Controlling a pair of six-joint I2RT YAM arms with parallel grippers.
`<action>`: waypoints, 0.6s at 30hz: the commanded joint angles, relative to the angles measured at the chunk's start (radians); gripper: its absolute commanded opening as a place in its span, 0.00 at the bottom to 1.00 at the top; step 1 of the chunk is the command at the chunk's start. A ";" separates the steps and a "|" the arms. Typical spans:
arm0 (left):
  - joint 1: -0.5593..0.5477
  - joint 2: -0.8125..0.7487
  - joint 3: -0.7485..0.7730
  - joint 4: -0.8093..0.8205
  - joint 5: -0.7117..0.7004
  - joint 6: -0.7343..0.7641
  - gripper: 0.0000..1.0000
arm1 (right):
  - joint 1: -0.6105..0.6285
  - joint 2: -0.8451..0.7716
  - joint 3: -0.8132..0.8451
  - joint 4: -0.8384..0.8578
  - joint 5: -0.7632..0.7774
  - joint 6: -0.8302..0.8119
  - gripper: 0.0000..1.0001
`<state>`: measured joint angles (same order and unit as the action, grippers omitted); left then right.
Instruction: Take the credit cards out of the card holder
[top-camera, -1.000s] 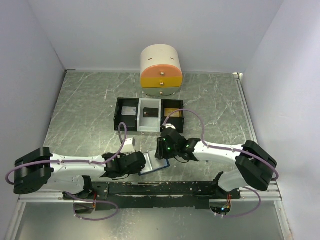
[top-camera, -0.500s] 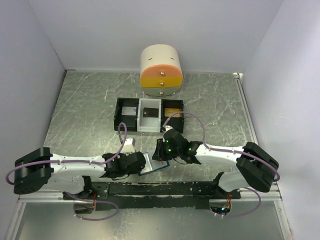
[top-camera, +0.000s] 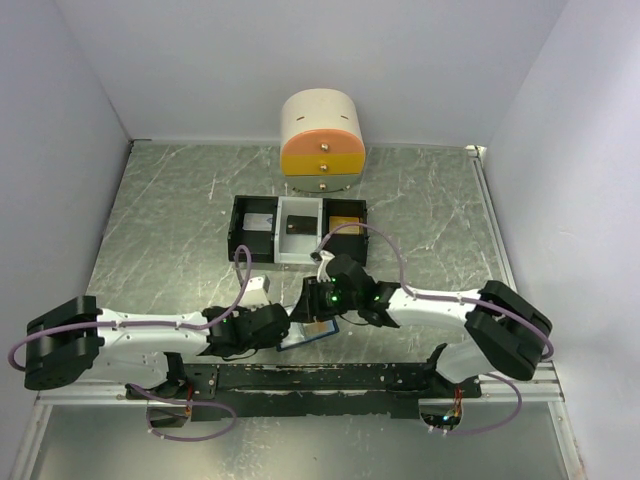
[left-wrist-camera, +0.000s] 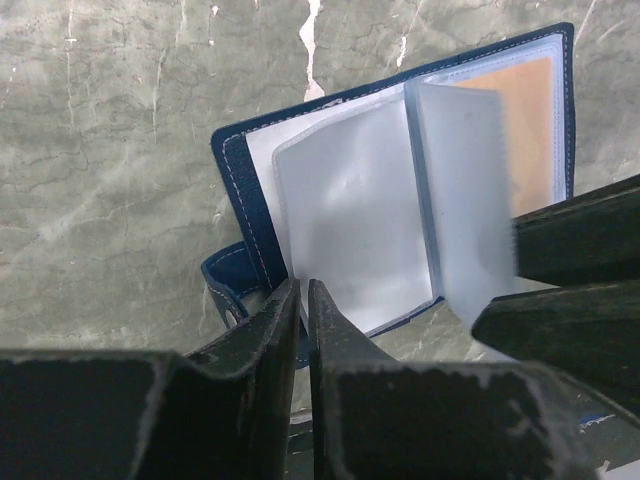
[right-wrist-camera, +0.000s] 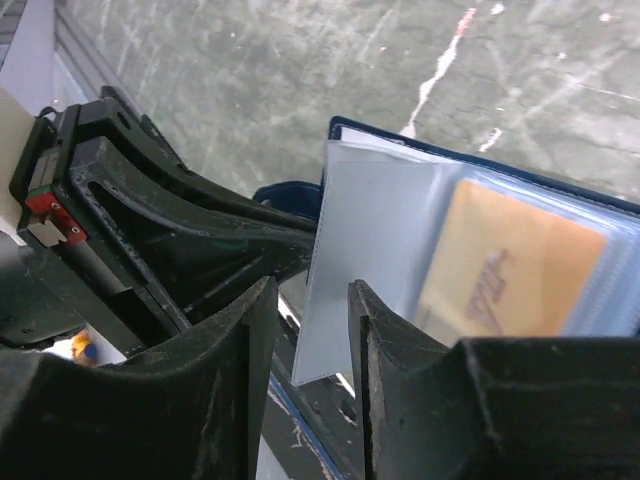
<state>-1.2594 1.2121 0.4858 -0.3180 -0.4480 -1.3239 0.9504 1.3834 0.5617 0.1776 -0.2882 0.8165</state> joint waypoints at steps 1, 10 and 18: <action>-0.006 -0.025 -0.010 0.000 -0.025 0.001 0.20 | 0.002 0.061 0.010 0.149 -0.112 0.043 0.36; -0.006 -0.062 -0.017 -0.042 -0.041 -0.027 0.20 | 0.006 0.145 0.033 0.141 -0.114 0.039 0.37; -0.007 -0.124 -0.001 -0.092 -0.053 -0.029 0.23 | 0.008 0.165 0.068 -0.001 0.021 -0.002 0.24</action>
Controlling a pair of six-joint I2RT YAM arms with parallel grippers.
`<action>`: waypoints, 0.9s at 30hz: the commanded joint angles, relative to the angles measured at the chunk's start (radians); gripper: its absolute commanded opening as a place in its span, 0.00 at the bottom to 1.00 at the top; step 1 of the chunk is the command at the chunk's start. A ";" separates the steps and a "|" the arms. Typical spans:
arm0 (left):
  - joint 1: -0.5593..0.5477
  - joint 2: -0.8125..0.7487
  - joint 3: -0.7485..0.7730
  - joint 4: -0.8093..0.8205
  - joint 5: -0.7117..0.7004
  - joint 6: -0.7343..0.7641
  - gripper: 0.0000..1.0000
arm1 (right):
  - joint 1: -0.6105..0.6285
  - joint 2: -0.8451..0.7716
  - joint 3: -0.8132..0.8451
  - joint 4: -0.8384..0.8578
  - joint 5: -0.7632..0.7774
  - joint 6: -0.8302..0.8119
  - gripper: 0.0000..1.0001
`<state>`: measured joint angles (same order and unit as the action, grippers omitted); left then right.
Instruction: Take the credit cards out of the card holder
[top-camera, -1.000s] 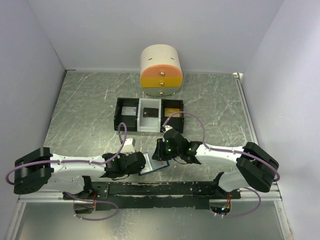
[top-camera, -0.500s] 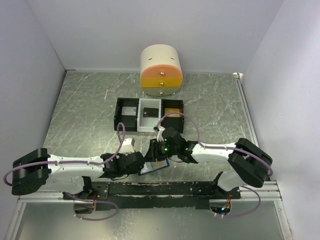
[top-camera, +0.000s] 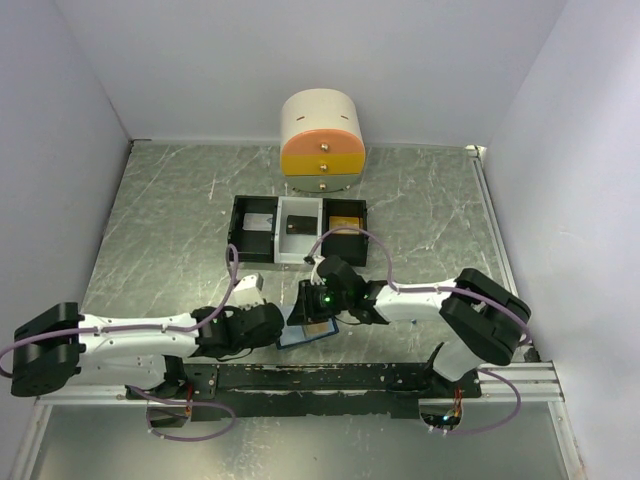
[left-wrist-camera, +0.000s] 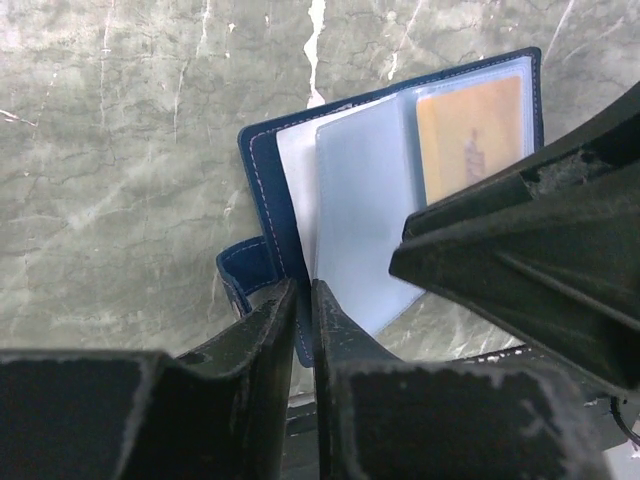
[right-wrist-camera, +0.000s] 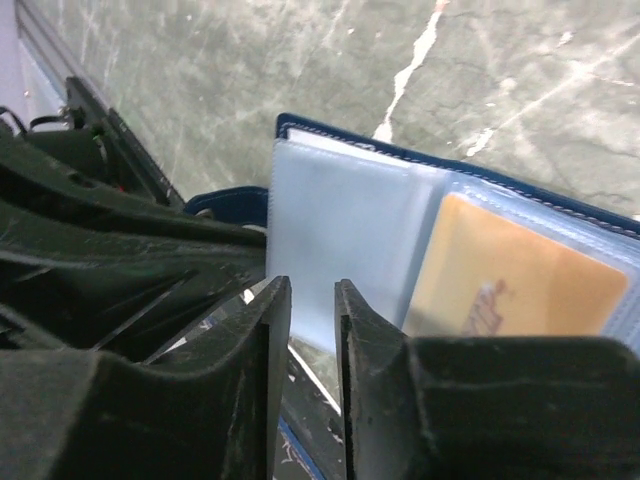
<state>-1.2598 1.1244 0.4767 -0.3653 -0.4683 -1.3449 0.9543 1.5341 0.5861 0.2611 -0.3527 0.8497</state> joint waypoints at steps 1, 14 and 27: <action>-0.007 -0.047 0.016 -0.050 -0.034 -0.002 0.25 | 0.005 0.016 0.052 -0.110 0.105 -0.048 0.22; -0.012 -0.085 0.004 0.214 0.026 0.155 0.39 | 0.007 -0.058 0.025 -0.141 0.170 -0.059 0.21; -0.012 0.138 0.103 -0.052 -0.003 0.049 0.29 | 0.005 -0.106 0.051 -0.223 0.225 -0.081 0.22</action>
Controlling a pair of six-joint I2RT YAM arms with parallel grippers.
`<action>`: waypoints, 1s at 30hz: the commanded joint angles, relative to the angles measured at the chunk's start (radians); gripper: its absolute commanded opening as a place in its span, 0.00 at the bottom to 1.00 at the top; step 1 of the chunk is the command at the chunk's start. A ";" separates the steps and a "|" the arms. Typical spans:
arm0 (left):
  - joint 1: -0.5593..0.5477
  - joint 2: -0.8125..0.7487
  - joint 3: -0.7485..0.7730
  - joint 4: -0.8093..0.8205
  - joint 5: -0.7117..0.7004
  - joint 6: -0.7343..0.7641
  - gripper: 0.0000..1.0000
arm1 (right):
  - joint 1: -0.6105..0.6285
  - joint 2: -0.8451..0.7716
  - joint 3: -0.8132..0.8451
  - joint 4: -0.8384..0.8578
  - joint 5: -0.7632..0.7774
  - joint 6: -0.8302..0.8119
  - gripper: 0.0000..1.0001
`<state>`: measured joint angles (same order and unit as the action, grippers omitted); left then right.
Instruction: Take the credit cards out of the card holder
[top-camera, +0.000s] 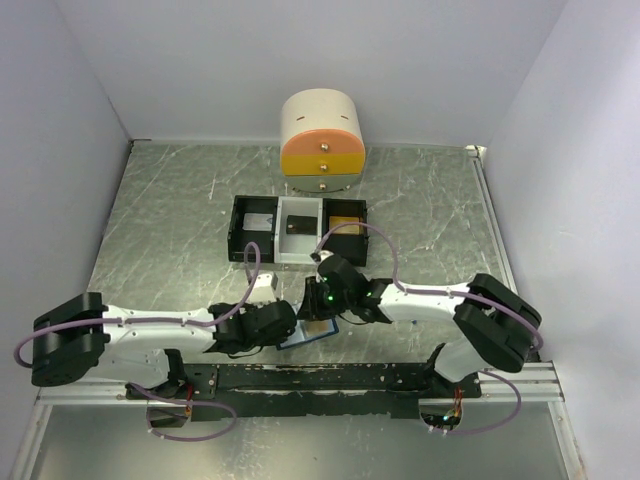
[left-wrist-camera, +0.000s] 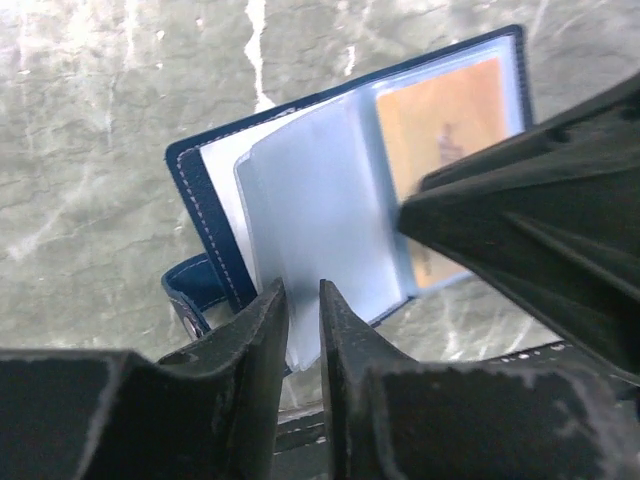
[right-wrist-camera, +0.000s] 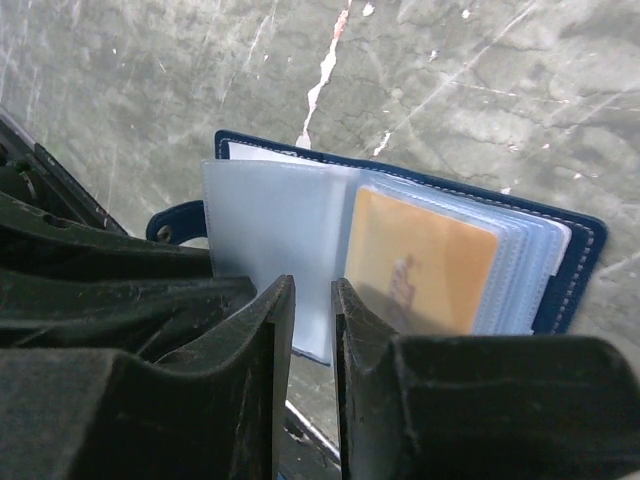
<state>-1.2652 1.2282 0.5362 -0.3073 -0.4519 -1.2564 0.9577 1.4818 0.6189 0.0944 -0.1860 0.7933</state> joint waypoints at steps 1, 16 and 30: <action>-0.007 0.042 0.048 -0.122 -0.021 -0.043 0.28 | 0.002 -0.071 0.029 -0.106 0.088 -0.033 0.22; -0.010 -0.013 0.002 -0.072 -0.028 -0.038 0.29 | -0.110 -0.182 -0.038 -0.104 0.002 -0.022 0.38; -0.010 -0.013 -0.005 -0.074 -0.028 -0.046 0.29 | -0.108 -0.086 -0.062 -0.090 -0.020 -0.017 0.40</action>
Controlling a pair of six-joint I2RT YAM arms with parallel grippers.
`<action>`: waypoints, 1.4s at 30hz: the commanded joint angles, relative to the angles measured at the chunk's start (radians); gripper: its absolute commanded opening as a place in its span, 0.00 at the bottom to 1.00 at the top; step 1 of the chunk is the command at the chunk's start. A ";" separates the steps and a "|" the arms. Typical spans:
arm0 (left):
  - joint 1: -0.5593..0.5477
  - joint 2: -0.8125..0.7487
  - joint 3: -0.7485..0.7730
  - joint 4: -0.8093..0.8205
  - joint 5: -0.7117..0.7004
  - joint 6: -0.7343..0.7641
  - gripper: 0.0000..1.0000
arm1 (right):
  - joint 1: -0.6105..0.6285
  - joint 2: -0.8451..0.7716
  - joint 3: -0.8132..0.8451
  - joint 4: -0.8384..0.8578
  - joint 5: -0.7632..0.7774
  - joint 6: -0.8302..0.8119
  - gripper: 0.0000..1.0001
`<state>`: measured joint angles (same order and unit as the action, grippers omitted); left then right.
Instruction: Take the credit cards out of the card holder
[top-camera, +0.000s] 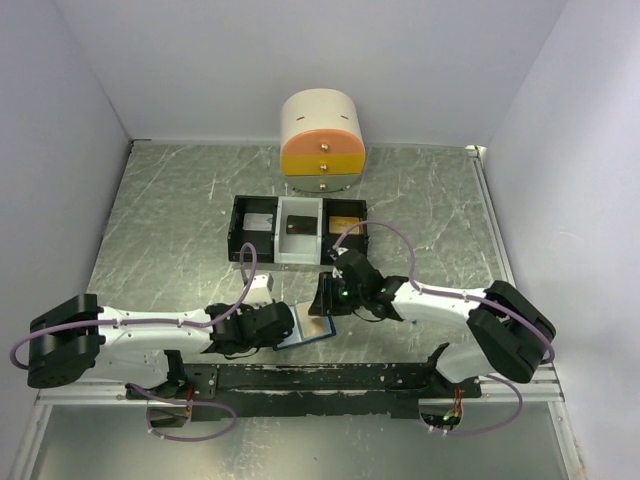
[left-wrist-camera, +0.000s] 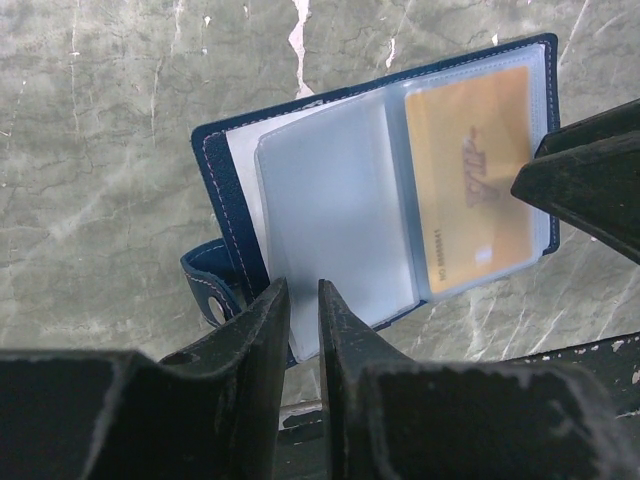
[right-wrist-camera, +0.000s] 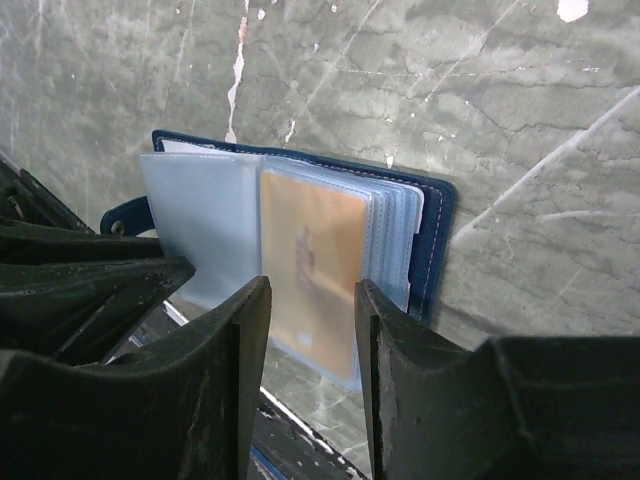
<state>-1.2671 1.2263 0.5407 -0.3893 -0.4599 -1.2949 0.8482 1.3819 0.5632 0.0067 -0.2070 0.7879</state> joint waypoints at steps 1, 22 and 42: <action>-0.008 -0.012 -0.012 0.012 -0.021 -0.007 0.29 | 0.003 0.014 -0.012 0.005 -0.005 -0.010 0.40; -0.008 0.003 -0.009 0.011 -0.015 -0.007 0.27 | 0.003 0.039 -0.078 0.265 -0.170 0.144 0.38; -0.011 -0.042 0.007 -0.136 -0.054 -0.049 0.40 | 0.002 0.002 -0.043 0.120 -0.065 0.082 0.40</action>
<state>-1.2716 1.1923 0.5354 -0.4553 -0.4774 -1.3178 0.8509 1.3682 0.5167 0.1223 -0.2592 0.8776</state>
